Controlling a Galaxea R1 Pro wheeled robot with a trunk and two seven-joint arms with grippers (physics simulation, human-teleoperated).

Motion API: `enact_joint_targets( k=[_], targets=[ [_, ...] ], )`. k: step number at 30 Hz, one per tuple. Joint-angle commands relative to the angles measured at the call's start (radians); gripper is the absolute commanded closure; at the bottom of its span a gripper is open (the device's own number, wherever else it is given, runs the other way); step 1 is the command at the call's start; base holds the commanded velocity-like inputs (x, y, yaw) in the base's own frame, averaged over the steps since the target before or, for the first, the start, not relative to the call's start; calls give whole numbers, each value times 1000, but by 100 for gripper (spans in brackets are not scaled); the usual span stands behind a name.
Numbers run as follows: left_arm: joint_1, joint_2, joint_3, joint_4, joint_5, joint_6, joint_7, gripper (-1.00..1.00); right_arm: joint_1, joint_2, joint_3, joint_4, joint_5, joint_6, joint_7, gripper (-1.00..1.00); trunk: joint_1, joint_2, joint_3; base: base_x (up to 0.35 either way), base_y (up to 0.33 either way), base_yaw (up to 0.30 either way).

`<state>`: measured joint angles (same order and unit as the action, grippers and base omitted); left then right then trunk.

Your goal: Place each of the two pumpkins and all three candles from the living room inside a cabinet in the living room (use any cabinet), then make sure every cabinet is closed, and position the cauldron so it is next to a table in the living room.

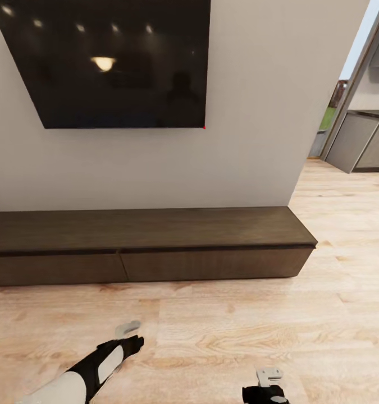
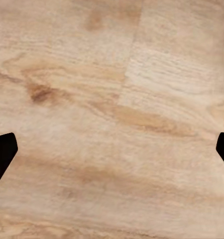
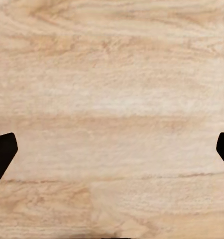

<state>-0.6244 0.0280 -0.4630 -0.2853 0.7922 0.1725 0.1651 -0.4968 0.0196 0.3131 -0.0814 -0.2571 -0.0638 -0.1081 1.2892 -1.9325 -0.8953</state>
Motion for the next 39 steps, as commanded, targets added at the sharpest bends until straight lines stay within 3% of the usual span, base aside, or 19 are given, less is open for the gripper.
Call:
enact_joint_targets(
  k=[1,4,5,10,12,13,15,17,20,21,24,28,30,34,36,39],
  targets=[
    [-2,1,0,-23,-3,20,1,-100,0,0,0,-15,22,2,-4,-100,0,0,0,0,0,0],
    [-23,2,0,-96,-12,123,2,-100,0,1,-1,-39,143,5,-10,-100,0,0,0,0,0,0],
    [-62,1,0,-210,-15,324,1,-100,-5,6,-3,-47,362,42,-93,-100,0,0,0,0,0,0],
    [-73,-6,-1,-460,-15,588,-1,-100,-10,28,-3,-93,548,192,-324,-100,0,0,0,0,0,0],
    [-76,-15,-1,-544,-15,654,-1,-100,-11,35,-3,-100,603,218,-354,-100,0,0,0,0,0,0],
    [-93,-27,-1,-596,-15,697,-1,-100,-11,44,-3,-103,653,235,-365,-100,0,0,0,0,0,0],
    [-135,-44,0,-645,-11,751,-2,-100,-11,56,-3,-105,720,246,-375,-100,0,0,0,0,0,0],
    [-202,-80,1,-667,-7,793,-3,-100,-11,77,-4,-103,777,251,-385,-100,0,0,0,0,0,0],
    [-261,-106,2,-678,3,808,-6,-100,-11,108,-3,-100,804,254,-394,-100,0,0,0,0,0,0],
    [-288,-116,3,-687,22,810,-19,-100,-11,123,-2,-98,827,256,-404,-100,0,0,0,0,0,0],
    [-329,-124,3,-704,79,808,-98,-100,-11,139,10,-98,918,290,-410,-100,0,0,0,0,0,0],
    [-353,-120,18,-736,105,791,-198,-100,-11,149,28,-101,1003,379,-415,-100,0,0,0,0,0,0],
    [-355,-114,46,-769,107,774,-221,-100,-11,150,59,-102,1053,407,-418,-100,0,0,0,0,0,0],
    [-355,-103,85,-790,108,718,-235,-100,-12,148,170,-107,1208,422,-420,-100,0,0,0,0,0,0],
    [-354,-101,91,-790,109,691,-236,-100,-19,147,192,-110,1243,424,-419,-100,0,0,0,0,0,0],
    [-354,-99,97,-795,112,675,-237,-100,-84,149,211,-112,1303,425,-412,-100,0,0,0,0,0,0]
  ],
)
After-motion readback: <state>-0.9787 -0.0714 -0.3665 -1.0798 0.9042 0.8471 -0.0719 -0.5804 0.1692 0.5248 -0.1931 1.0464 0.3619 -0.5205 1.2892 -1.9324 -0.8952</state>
